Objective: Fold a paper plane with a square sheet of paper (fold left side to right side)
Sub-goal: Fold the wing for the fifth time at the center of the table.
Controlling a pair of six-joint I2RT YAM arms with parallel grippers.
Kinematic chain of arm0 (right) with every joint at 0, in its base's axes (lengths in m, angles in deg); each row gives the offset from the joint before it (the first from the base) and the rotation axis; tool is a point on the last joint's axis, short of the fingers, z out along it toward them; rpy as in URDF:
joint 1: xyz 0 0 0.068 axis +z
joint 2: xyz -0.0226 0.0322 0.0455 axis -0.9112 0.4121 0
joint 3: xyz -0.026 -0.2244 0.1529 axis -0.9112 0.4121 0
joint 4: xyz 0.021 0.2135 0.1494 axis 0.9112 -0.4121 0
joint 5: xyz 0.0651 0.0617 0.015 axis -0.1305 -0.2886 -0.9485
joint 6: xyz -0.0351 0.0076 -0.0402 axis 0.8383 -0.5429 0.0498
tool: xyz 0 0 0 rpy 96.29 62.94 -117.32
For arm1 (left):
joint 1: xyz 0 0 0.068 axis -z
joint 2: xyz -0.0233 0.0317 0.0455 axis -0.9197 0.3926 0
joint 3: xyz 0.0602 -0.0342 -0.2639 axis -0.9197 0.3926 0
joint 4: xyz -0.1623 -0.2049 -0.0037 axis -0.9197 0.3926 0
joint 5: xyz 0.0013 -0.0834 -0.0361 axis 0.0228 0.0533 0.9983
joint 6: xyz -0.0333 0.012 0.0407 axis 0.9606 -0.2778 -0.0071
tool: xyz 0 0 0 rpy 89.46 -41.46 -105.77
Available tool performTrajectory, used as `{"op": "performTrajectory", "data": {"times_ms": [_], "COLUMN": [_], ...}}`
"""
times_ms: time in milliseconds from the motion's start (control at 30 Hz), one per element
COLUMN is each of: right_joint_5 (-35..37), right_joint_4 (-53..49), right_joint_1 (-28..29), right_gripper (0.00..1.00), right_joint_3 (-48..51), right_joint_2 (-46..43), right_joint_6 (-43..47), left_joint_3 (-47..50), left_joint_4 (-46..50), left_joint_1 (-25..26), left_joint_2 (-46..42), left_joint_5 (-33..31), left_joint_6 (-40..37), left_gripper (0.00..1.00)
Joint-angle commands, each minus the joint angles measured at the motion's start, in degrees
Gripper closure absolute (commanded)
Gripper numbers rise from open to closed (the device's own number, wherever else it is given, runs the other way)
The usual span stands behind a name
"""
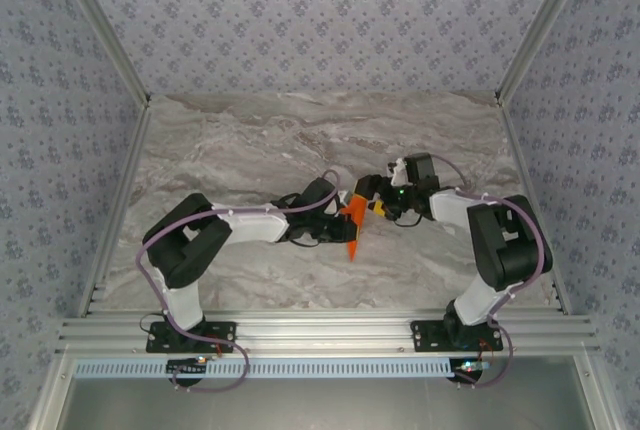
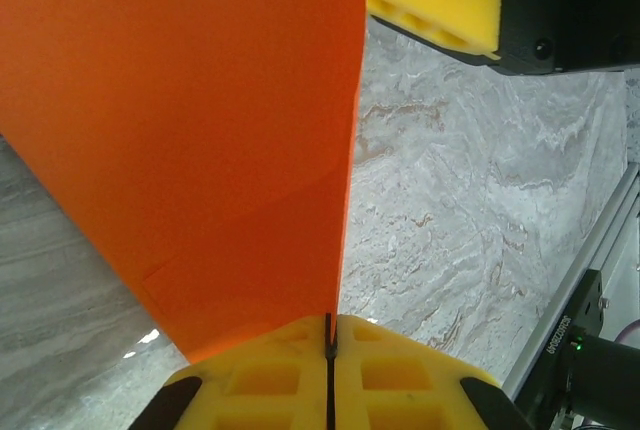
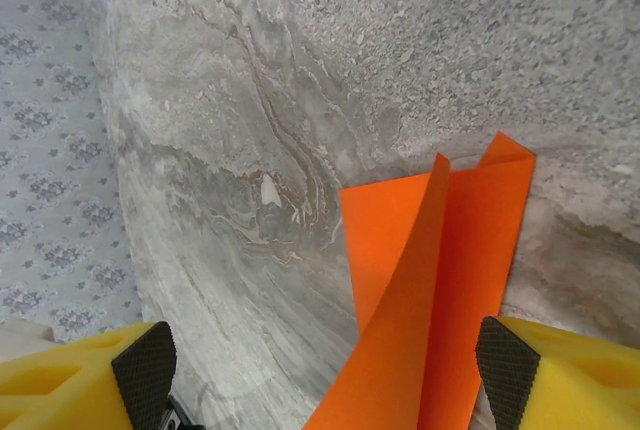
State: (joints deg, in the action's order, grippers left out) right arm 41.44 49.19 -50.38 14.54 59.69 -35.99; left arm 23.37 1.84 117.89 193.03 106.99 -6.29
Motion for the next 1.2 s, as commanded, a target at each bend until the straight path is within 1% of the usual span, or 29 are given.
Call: {"op": "performTrajectory", "data": {"times_ms": [0, 400, 667, 967, 1167], "right_joint_5": [1.3, 4.0, 7.4, 9.9, 10.2], "right_joint_4": [0.2, -5.2, -13.0, -18.6, -19.5], "right_joint_1": [0.8, 2.8, 3.7, 4.6, 4.8], "right_gripper": [0.17, 0.17, 0.17, 0.17, 0.16], "right_joint_3": [-2.2, -6.0, -8.4, -10.5, -10.8], "right_joint_2": [1.8, 5.7, 8.0, 10.0, 10.4], "right_joint_6": [-0.3, 2.2, 6.0, 8.1, 10.3], "left_joint_3": [0.6, 1.5, 3.1, 5.4, 6.5], "left_joint_4": [-2.1, -3.2, -4.3, -8.6, -11.9], "left_joint_1": [-0.2, -0.5, -1.2, -3.2, -4.4], "left_joint_2": [-1.2, -0.9, -1.1, -0.2, 1.1], "left_joint_5": [1.1, 0.9, 1.1, 5.5, 8.7], "left_joint_6": [0.9, 1.6, 2.1, 2.9, 3.5], "left_gripper": [0.94, 0.95, 0.95, 0.95, 0.94]}}
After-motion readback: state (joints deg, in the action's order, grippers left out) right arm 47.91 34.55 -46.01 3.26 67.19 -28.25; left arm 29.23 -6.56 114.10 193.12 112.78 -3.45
